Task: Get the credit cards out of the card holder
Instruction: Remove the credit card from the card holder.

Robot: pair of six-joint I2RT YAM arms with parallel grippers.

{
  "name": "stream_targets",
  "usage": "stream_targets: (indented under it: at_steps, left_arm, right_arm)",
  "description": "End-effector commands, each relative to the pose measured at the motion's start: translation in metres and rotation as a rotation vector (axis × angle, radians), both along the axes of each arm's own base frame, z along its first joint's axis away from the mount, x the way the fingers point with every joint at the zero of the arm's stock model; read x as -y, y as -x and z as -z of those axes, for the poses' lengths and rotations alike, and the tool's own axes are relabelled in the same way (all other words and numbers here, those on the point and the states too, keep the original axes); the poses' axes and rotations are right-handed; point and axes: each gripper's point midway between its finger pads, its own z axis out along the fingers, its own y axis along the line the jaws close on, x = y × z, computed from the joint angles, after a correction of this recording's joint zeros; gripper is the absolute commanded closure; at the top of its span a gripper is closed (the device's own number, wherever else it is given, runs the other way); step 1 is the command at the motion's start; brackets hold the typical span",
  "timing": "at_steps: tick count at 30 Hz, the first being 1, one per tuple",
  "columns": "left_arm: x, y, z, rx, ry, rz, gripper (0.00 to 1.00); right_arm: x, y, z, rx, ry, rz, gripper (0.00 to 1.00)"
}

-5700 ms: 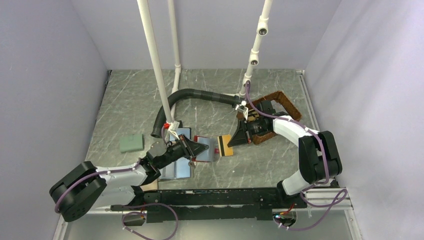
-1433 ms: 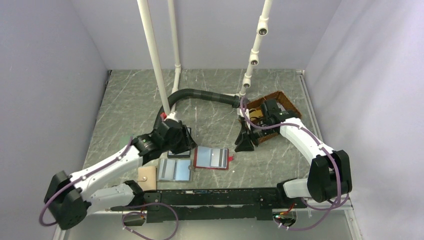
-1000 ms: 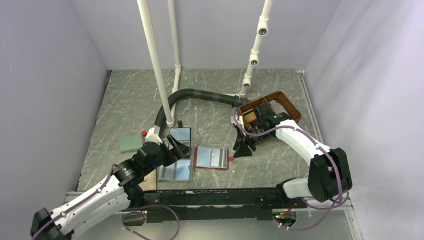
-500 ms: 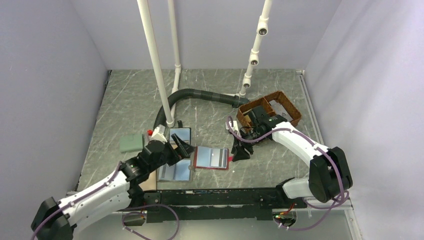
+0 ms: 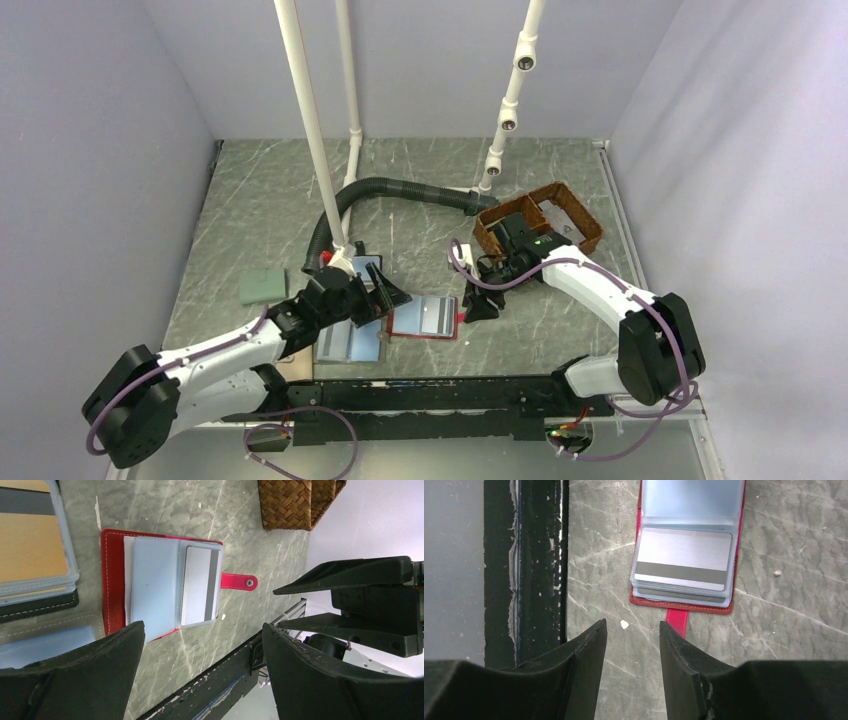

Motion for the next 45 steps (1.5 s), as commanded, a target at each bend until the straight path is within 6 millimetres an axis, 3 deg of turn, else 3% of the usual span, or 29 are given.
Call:
stream_targets:
  at_steps: [1, 9, 21, 32, 45]
  left_arm:
    - [0.019, -0.007, -0.024, 0.047, 0.083, 0.049, 0.09]
    - [0.037, -0.008, -0.013, 0.009, 0.097, 0.109, 0.23]
    - [0.061, -0.009, 0.016, -0.068, 0.061, 0.211, 0.50]
    - [0.058, -0.002, 0.048, -0.153, -0.013, 0.234, 0.57]
    - [0.062, -0.001, 0.055, -0.174, -0.016, 0.258, 0.56]
  right_arm:
    - [-0.003, -0.008, -0.001, 0.056, -0.009, 0.001, 0.54]
    - [-0.011, -0.010, 0.007, 0.087, 0.027, -0.021, 0.59]
    - [-0.032, -0.029, 0.036, 0.083, 0.148, 0.062, 0.90]
    - [-0.049, -0.028, 0.039, 0.021, 0.164, 0.078, 0.98]
    - [-0.044, -0.034, 0.063, -0.004, 0.256, 0.123, 1.00]
